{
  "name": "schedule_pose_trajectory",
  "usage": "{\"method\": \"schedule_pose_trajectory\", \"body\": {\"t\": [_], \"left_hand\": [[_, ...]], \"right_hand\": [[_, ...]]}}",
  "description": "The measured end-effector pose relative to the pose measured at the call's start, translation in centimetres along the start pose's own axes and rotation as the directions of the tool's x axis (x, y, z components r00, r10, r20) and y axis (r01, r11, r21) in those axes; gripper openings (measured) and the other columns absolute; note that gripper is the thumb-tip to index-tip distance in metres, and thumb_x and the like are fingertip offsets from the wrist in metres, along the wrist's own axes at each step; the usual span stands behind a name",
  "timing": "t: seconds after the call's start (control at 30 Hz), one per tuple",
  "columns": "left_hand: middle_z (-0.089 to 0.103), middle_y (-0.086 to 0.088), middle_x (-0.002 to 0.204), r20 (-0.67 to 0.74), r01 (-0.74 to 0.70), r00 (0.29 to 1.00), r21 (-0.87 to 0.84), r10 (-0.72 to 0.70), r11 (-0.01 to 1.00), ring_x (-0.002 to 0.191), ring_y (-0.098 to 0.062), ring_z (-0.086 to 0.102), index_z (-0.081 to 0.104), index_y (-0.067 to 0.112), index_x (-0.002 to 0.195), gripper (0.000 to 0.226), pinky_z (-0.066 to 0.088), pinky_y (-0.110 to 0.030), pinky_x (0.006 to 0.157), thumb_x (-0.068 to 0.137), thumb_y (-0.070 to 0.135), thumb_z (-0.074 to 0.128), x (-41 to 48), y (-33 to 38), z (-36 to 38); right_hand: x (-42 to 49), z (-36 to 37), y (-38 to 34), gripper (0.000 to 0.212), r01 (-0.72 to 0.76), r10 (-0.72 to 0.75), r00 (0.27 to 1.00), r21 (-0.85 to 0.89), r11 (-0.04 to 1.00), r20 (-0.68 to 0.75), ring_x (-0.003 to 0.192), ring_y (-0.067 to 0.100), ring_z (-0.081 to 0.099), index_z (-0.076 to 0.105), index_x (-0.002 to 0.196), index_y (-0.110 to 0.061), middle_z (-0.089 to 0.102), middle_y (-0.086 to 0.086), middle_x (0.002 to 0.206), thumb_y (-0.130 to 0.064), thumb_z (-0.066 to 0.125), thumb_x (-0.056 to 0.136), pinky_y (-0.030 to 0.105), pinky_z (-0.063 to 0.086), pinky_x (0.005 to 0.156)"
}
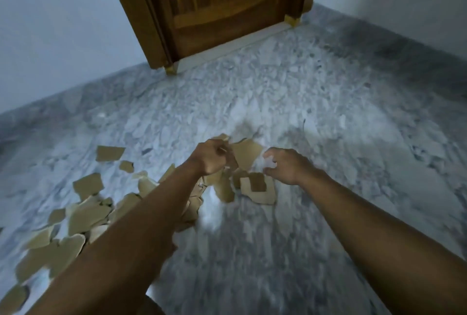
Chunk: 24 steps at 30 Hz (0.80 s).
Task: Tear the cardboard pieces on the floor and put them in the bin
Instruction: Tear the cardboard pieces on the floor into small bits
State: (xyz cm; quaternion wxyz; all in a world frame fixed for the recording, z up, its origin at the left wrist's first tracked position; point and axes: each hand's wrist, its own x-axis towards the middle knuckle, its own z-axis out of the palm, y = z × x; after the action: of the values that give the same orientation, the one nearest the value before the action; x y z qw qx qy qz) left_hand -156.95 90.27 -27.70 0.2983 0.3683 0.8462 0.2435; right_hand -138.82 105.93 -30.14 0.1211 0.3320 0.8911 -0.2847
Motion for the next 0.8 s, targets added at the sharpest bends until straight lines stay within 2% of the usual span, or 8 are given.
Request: {"method": "schedule_pose_trajectory", "body": {"t": [0.2,0.3,0.37,0.43,0.57,0.67,0.73,0.8], "left_hand": [[0.068,0.001,0.104,0.031,0.034,0.999,0.081,-0.036,0.996,0.097,-0.015,0.062,0.07,0.016,0.111,0.029,0.048,-0.023,0.079,0.089,0.033,0.066,5.4,-4.3,2.2],[0.07,-0.005,0.111,0.038,0.068,0.996,0.173,-0.075,0.983,0.106,-0.025,0.064,0.065,0.021,0.122,0.039,0.053,-0.036,0.089,0.085,0.036,0.065,7.0,-6.7,5.4],[0.068,-0.005,0.118,0.085,0.058,0.993,0.274,-0.084,0.96,0.109,-0.03,0.063,0.048,0.03,0.14,0.066,0.053,-0.041,0.089,0.077,0.032,0.066,7.0,-8.9,7.3],[0.068,0.005,0.114,0.107,0.072,0.989,0.243,-0.101,0.967,0.105,-0.026,0.064,0.034,0.039,0.147,0.089,0.054,-0.04,0.086,0.067,0.03,0.07,6.5,-10.7,8.7],[0.068,0.007,0.103,0.017,0.104,0.994,0.151,-0.108,0.983,0.098,-0.022,0.066,0.051,0.026,0.136,0.072,0.054,-0.032,0.082,0.068,0.021,0.073,7.8,-11.3,10.3],[0.064,0.006,0.094,-0.008,0.172,0.985,0.154,-0.173,0.973,0.093,-0.027,0.065,0.058,0.025,0.12,0.053,0.055,-0.039,0.081,0.067,0.027,0.061,9.3,-10.8,11.2],[0.062,0.006,0.101,0.017,0.219,0.972,0.282,-0.233,0.934,0.096,-0.024,0.063,0.056,0.031,0.111,0.045,0.055,-0.041,0.083,0.067,0.033,0.063,9.9,-11.0,11.7],[0.063,0.004,0.109,0.034,0.248,0.963,0.27,-0.266,0.93,0.1,-0.022,0.063,0.054,0.033,0.107,0.043,0.055,-0.043,0.083,0.065,0.036,0.063,10.1,-10.8,11.7]], "right_hand": [[5.2,3.9,0.8,0.048,-0.047,0.056,0.996,-0.118,0.992,0.073,0.125,0.023,0.054,0.05,0.132,-0.038,0.054,-0.002,0.14,-0.051,0.062,0.087,0.05,0.041,0.106],[7.4,6.7,1.6,0.05,-0.067,0.076,0.996,-0.173,0.983,0.045,0.121,0.028,0.055,0.052,0.132,-0.03,0.054,0.001,0.131,-0.055,0.057,0.089,0.051,0.041,0.102],[8.2,9.0,2.1,0.053,-0.07,0.064,0.997,-0.274,0.959,-0.032,0.114,0.03,0.058,0.054,0.13,-0.024,0.056,0.002,0.123,-0.058,0.053,0.089,0.05,0.042,0.096],[8.6,10.9,2.3,0.064,-0.101,0.089,0.994,-0.278,0.955,-0.056,0.113,0.031,0.057,0.051,0.129,-0.02,0.056,0.003,0.123,-0.065,0.055,0.085,0.049,0.04,0.095],[11.6,12.7,3.2,0.062,-0.122,0.112,0.991,-0.184,0.975,-0.067,0.117,0.032,0.052,0.05,0.121,-0.015,0.055,0.007,0.125,-0.063,0.06,0.083,0.047,0.038,0.095],[14.6,12.3,3.9,0.064,-0.179,0.192,0.977,-0.127,0.976,0.096,0.121,0.03,0.05,0.058,0.118,-0.022,0.055,0.003,0.122,-0.064,0.066,0.071,0.048,0.032,0.1],[16.0,11.6,5.0,0.051,-0.104,0.113,0.988,-0.086,0.991,0.104,0.11,0.025,0.058,0.064,0.101,-0.024,0.059,-0.001,0.109,-0.061,0.068,0.066,0.045,0.038,0.096],[16.7,10.2,6.0,0.034,-0.005,-0.014,0.989,0.12,0.993,0.149,0.085,0.012,0.065,0.061,0.074,-0.024,0.061,-0.009,0.082,-0.053,0.079,0.067,0.033,0.049,0.077]]}}
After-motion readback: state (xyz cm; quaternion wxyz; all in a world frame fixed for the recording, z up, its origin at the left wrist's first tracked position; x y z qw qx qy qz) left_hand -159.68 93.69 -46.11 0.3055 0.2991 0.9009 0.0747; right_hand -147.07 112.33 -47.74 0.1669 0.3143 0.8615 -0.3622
